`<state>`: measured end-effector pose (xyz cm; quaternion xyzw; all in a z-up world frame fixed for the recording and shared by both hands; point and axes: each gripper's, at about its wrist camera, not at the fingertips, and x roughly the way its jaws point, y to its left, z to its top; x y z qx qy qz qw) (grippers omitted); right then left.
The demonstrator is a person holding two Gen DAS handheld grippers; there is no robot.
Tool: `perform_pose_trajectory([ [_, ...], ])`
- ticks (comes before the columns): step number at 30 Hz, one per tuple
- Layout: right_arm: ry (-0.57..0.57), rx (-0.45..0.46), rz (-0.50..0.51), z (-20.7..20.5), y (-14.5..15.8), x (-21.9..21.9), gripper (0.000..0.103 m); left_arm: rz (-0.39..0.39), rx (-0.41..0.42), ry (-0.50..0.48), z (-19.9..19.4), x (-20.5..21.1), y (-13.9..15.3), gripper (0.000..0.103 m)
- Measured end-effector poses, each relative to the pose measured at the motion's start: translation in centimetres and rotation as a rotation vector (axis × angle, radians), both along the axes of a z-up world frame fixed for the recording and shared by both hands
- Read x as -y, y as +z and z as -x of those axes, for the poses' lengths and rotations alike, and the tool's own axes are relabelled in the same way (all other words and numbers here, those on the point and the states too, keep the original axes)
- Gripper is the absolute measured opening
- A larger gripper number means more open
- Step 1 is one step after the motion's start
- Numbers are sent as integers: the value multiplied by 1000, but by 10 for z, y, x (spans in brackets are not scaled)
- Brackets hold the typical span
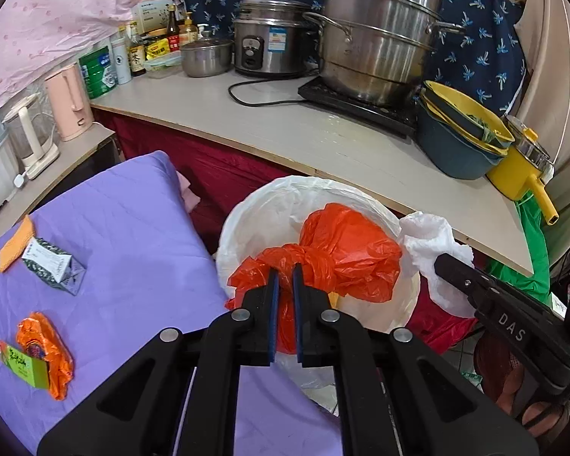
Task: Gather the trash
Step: 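Carry the tissue and red bag over the bin and open both tools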
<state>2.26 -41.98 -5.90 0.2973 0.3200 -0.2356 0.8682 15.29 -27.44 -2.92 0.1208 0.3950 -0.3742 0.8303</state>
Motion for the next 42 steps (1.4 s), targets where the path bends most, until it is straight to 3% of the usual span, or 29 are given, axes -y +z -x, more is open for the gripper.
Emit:
perform_pose_trajectory([
  [11, 2, -8, -14, -7, -12, 12, 7, -2, -33, 3, -8, 25, -17, 11],
  [15, 12, -8, -14, -16, -12, 10, 7, 9, -9, 56, -12, 23, -14, 53],
  [22, 39, 1, -15, -33, -9, 4, 8, 22, -10, 126, -24, 4, -10, 68],
  [29, 42, 22, -3, -44, -3, -7, 31, 34, -6, 166, -31, -18, -6, 72],
  [42, 52, 36, 23, -45, 15, -25, 40, 57, -4, 204, -31, -48, 2, 78],
])
